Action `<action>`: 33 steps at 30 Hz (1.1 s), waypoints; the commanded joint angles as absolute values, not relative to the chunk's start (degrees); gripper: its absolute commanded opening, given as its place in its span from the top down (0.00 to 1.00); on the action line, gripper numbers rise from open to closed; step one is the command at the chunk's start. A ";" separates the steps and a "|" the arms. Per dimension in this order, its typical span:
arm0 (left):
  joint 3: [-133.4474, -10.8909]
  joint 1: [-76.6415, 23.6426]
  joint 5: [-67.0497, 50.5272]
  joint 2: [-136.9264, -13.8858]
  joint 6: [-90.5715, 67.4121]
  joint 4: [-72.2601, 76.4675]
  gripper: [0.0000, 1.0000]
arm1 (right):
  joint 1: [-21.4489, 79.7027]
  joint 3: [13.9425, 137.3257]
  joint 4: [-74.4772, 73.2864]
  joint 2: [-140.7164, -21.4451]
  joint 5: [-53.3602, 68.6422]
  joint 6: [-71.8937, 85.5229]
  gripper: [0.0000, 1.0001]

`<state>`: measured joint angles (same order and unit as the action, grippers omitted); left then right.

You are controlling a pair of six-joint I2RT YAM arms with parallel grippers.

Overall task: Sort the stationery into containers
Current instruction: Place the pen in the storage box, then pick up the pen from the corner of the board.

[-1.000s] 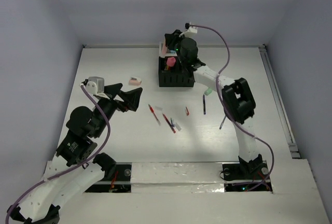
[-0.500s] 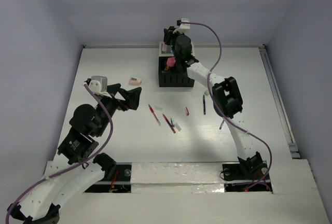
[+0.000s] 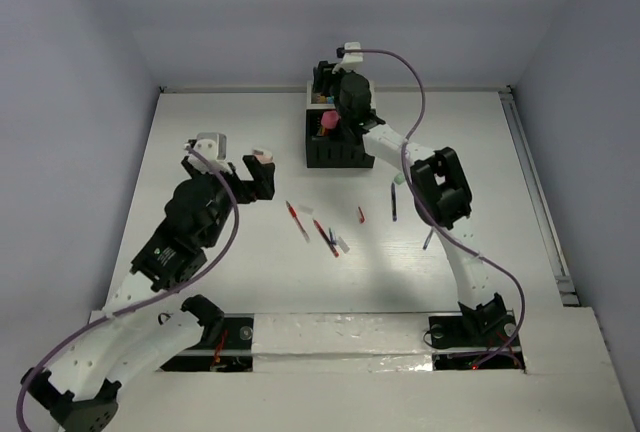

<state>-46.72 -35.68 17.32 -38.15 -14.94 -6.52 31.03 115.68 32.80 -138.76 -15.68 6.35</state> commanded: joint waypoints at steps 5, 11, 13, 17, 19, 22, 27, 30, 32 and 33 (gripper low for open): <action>-55.44 -30.43 27.58 -49.54 -18.36 -17.03 0.01 | 30.50 104.89 35.33 -120.96 -9.67 6.06 0.40; -55.56 -12.92 18.80 -55.80 -15.38 -26.54 0.07 | 30.50 88.35 30.86 -101.91 -4.32 15.09 0.40; -54.41 -11.61 19.16 -57.38 -15.99 -26.37 0.11 | 30.50 80.88 29.62 -97.67 -2.03 18.00 0.40; -52.65 -6.43 23.73 -66.32 -16.17 -25.05 0.11 | 30.50 70.94 28.31 -89.14 -0.35 22.93 0.40; -52.38 -3.53 23.99 -70.20 -16.00 -23.65 0.11 | 30.50 67.26 27.60 -85.44 2.11 23.03 0.40; -53.96 -0.02 25.22 -78.73 -15.21 -22.94 0.11 | 30.50 64.08 25.93 -81.06 1.50 21.71 0.40; -56.16 4.21 23.39 -87.79 -12.75 -19.43 0.12 | 30.50 58.98 24.61 -76.12 0.87 19.25 0.40; -57.04 6.15 19.18 -91.84 -10.82 -17.68 0.13 | 30.50 58.45 24.26 -75.15 1.93 19.34 0.40; -57.22 6.15 17.58 -94.46 -9.76 -17.23 0.14 | 30.50 58.97 23.38 -75.15 2.63 19.51 0.40; -57.22 6.15 17.23 -95.18 -9.41 -16.79 0.15 | 30.50 59.06 23.29 -75.15 3.59 19.77 0.40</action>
